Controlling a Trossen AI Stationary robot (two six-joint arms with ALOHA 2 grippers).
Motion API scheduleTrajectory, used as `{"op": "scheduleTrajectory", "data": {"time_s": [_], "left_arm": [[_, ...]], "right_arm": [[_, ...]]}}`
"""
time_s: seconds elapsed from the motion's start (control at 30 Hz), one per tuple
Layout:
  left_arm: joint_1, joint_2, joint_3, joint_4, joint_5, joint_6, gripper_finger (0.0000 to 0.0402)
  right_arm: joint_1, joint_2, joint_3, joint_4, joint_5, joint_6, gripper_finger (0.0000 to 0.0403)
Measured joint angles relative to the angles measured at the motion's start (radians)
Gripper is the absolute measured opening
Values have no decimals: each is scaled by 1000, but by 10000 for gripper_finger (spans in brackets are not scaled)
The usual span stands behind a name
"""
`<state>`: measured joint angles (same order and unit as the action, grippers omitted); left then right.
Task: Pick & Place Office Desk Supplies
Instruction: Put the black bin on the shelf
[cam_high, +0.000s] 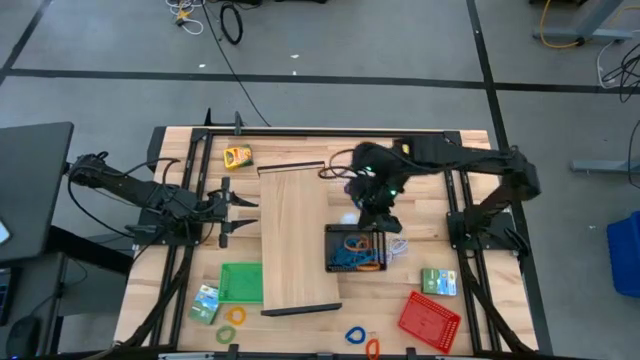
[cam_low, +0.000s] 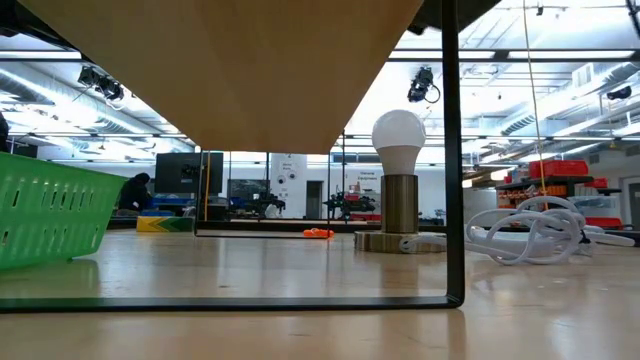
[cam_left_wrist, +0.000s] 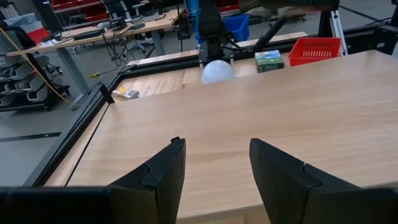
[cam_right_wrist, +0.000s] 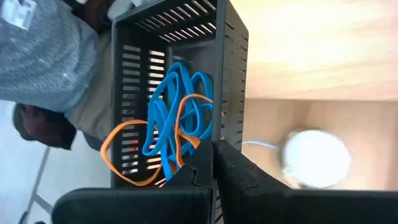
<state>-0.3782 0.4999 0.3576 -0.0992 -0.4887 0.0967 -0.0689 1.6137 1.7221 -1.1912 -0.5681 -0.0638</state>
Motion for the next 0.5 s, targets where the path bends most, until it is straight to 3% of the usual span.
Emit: {"op": "scheduleTrajectory", "data": {"time_s": [0.5], "left_arm": [[0,-75,0,17,-13,63,185]], "right_arm": [[-165,405,457,-292,-12,-385,5]]}}
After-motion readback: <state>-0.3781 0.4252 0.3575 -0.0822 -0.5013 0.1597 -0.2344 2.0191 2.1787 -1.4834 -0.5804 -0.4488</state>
